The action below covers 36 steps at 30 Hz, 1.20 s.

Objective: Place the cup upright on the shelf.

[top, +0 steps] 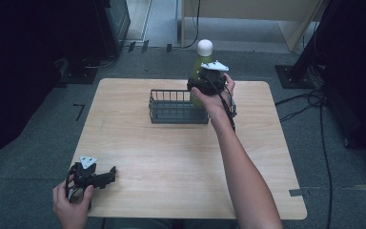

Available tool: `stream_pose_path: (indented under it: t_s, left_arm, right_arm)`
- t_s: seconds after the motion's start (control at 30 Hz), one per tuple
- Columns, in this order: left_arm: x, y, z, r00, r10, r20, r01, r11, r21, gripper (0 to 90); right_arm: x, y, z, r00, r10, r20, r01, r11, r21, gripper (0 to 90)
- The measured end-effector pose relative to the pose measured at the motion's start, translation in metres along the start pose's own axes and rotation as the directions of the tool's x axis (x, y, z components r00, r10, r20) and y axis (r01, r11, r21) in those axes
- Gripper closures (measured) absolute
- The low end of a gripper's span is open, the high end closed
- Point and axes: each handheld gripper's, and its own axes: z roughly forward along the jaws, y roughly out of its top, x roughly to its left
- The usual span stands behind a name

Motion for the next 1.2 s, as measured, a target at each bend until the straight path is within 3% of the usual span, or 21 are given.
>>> stream_pose_path:
  t_s: [0.43,0.87,1.2]
  left_arm:
    - [0.0,0.0,0.0,1.0,-0.001,0.0,0.001,1.0,0.0,0.0]
    - [0.0,0.0,0.0,1.0,-0.001,0.0,0.001,1.0,0.0,0.0]
    - [0.0,0.0,0.0,1.0,0.0,0.0,0.0,1.0,0.0,0.0]
  right_arm:
    - [0.005,-0.016,0.019,1.0,-0.008,-0.001,0.008,1.0,0.028,20.0]
    - [-0.001,-0.029,0.027,0.9999,-0.012,0.009,0.012,0.999,0.048,20.0]
    - [-0.005,-0.033,0.028,0.9998,-0.009,-0.019,0.009,1.0,0.02,19.6]
